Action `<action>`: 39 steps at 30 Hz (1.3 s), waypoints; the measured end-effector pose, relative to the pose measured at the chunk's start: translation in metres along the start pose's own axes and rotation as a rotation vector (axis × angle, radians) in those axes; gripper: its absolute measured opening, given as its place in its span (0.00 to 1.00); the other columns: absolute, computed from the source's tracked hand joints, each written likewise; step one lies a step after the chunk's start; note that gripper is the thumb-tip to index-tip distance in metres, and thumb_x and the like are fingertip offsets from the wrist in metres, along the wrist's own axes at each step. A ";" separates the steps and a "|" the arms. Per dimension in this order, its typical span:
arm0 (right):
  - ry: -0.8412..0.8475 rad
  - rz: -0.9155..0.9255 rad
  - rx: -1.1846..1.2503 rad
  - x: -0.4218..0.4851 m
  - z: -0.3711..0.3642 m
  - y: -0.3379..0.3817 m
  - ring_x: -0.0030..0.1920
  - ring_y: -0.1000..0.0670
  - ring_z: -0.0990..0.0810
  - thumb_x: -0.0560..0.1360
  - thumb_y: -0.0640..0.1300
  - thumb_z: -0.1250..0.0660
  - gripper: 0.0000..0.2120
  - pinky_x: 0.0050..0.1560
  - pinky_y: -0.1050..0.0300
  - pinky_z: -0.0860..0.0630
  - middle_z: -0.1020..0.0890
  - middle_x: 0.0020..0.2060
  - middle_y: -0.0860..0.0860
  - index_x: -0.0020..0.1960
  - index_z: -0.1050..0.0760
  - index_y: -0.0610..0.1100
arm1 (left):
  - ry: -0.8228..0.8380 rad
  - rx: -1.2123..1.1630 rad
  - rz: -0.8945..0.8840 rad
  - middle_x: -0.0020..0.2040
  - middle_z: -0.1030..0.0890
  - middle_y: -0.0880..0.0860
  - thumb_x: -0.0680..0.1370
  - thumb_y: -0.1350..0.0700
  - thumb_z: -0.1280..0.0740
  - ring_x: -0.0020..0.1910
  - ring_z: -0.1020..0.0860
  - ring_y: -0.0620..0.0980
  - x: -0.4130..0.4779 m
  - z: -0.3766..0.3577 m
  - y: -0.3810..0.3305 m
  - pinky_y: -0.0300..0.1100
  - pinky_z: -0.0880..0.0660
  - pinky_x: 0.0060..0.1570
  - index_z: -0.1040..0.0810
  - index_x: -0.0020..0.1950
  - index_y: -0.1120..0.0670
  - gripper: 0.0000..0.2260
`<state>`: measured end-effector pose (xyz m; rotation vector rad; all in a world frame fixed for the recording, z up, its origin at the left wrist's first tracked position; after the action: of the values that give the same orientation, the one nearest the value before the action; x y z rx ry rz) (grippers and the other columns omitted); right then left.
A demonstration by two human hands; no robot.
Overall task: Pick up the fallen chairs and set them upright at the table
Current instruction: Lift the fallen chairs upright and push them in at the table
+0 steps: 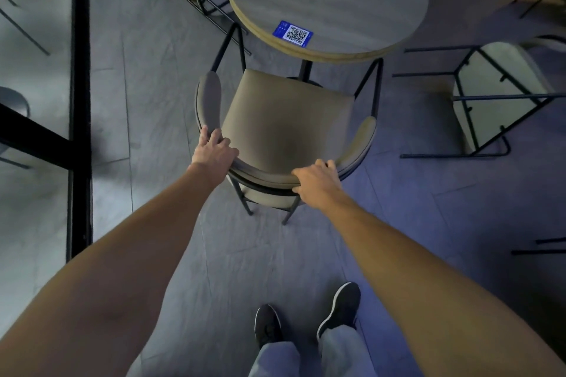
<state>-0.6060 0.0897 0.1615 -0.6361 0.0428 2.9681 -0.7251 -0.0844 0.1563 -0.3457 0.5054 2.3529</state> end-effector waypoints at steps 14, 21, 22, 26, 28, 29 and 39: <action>0.001 -0.002 0.015 -0.001 0.005 0.000 0.61 0.43 0.27 0.80 0.54 0.36 0.16 0.58 0.47 0.35 0.18 0.57 0.47 0.63 0.25 0.47 | 0.053 0.001 -0.051 0.66 0.25 0.55 0.78 0.57 0.36 0.68 0.30 0.59 -0.014 0.017 -0.044 0.62 0.45 0.74 0.28 0.69 0.52 0.18; -0.039 -0.029 0.090 -0.031 0.053 -0.026 0.62 0.41 0.26 0.77 0.57 0.34 0.21 0.59 0.46 0.31 0.19 0.59 0.46 0.65 0.25 0.47 | -0.009 -0.234 -0.120 0.63 0.25 0.56 0.82 0.47 0.40 0.64 0.27 0.58 -0.030 0.085 -0.104 0.54 0.29 0.60 0.27 0.66 0.53 0.16; -0.051 -0.039 0.096 -0.038 0.064 -0.036 0.63 0.41 0.26 0.77 0.57 0.35 0.22 0.59 0.46 0.32 0.19 0.60 0.45 0.65 0.26 0.46 | -0.036 -0.249 -0.125 0.63 0.25 0.56 0.82 0.46 0.42 0.63 0.27 0.58 -0.030 0.104 -0.110 0.54 0.29 0.59 0.27 0.65 0.53 0.16; -0.109 -0.095 0.111 -0.073 0.113 -0.089 0.64 0.40 0.27 0.78 0.60 0.37 0.25 0.60 0.45 0.32 0.21 0.61 0.45 0.67 0.27 0.46 | -0.108 -0.265 -0.157 0.64 0.26 0.57 0.83 0.43 0.44 0.64 0.28 0.59 -0.024 0.181 -0.147 0.55 0.30 0.60 0.28 0.66 0.53 0.18; -0.148 -0.122 0.108 -0.091 0.136 -0.124 0.64 0.40 0.28 0.77 0.60 0.37 0.25 0.61 0.44 0.32 0.22 0.62 0.45 0.68 0.28 0.46 | -0.143 -0.265 -0.180 0.65 0.26 0.56 0.82 0.44 0.44 0.65 0.28 0.59 -0.017 0.220 -0.172 0.55 0.30 0.61 0.28 0.68 0.52 0.19; -0.165 -0.139 0.103 -0.100 0.147 -0.144 0.65 0.40 0.29 0.77 0.60 0.37 0.25 0.61 0.44 0.32 0.22 0.63 0.45 0.68 0.28 0.46 | -0.163 -0.259 -0.191 0.66 0.26 0.56 0.82 0.45 0.44 0.65 0.28 0.59 -0.013 0.239 -0.186 0.55 0.30 0.61 0.29 0.69 0.51 0.19; -0.224 -0.326 0.131 -0.197 0.170 -0.389 0.68 0.40 0.31 0.76 0.61 0.35 0.29 0.67 0.42 0.34 0.24 0.65 0.45 0.71 0.32 0.46 | -0.299 -0.185 -0.328 0.66 0.26 0.57 0.82 0.42 0.45 0.66 0.28 0.60 0.041 0.398 -0.389 0.55 0.30 0.59 0.31 0.70 0.52 0.21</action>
<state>-0.4538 0.4654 0.3952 -0.2618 0.1033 2.6736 -0.5313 0.3822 0.3933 -0.1412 0.0801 2.0842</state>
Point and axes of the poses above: each hand's wrist, its own x-axis towards the middle knuckle, its own z-axis out of the back of the hand, y = z × x, the point moved 7 cm from there along x, towards the middle knuckle
